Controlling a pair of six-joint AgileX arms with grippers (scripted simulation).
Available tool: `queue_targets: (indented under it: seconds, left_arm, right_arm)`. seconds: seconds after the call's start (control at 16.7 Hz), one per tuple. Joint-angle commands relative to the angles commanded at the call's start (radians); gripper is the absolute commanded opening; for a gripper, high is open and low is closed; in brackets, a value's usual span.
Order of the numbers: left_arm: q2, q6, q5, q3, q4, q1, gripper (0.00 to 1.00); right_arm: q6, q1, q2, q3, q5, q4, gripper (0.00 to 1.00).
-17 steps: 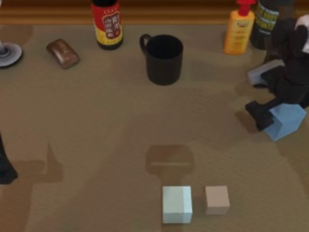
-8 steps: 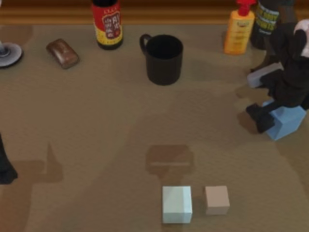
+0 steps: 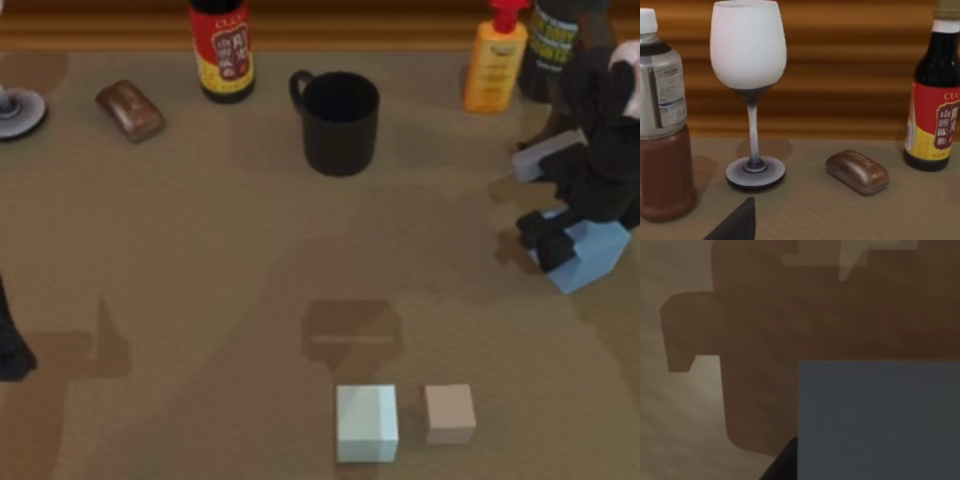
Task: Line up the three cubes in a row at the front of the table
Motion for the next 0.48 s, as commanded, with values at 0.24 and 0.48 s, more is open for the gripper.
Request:
queue_targets:
  seconds: [0.24, 0.48]
  left_arm:
    - [0.000, 0.000, 0.000, 0.000, 0.000, 0.000, 1.00]
    - [0.000, 0.000, 0.000, 0.000, 0.000, 0.000, 1.00]
  right_arm:
    - [0.000, 0.000, 0.000, 0.000, 0.000, 0.000, 0.00]
    - [0.000, 0.000, 0.000, 0.000, 0.000, 0.000, 0.00]
